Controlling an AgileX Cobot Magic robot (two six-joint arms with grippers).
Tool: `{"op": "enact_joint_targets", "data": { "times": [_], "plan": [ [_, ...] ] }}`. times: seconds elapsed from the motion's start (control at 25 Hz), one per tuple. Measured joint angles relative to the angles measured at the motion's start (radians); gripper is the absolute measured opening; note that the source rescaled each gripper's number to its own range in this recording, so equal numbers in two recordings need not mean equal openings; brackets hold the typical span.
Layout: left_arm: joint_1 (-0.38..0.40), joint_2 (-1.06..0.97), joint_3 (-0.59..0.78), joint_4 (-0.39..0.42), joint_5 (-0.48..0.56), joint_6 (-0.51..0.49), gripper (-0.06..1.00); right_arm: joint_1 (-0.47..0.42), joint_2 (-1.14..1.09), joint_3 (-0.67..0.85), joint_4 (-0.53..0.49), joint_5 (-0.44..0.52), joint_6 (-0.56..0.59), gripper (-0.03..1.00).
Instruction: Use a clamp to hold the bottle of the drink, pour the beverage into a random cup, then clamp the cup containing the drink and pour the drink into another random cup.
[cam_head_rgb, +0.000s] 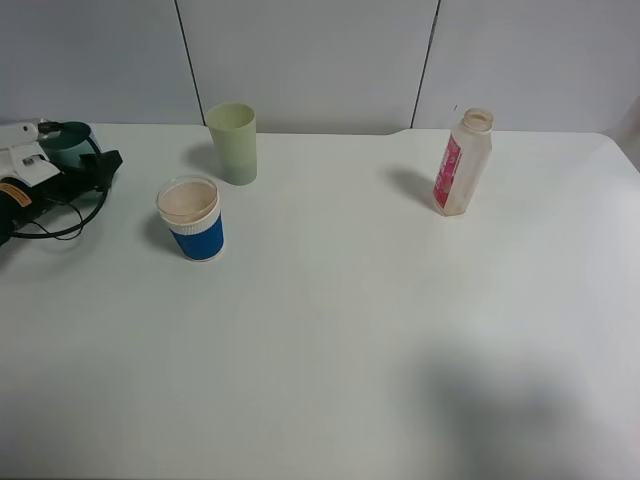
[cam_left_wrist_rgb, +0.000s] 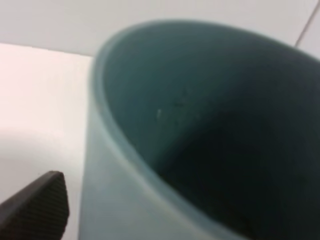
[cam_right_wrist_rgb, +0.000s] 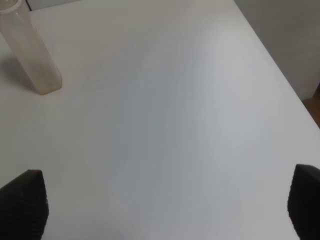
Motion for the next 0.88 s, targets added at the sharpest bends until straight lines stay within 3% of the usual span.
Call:
{"op": "enact_joint_targets", "data": {
  "times": [0.88],
  "plan": [
    [0.0, -0.222, 0.003, -0.004, 0.001, -0.072, 0.78, 0.0, 0.0, 0.0, 0.0, 0.0, 0.0, 0.97]
  ]
}}
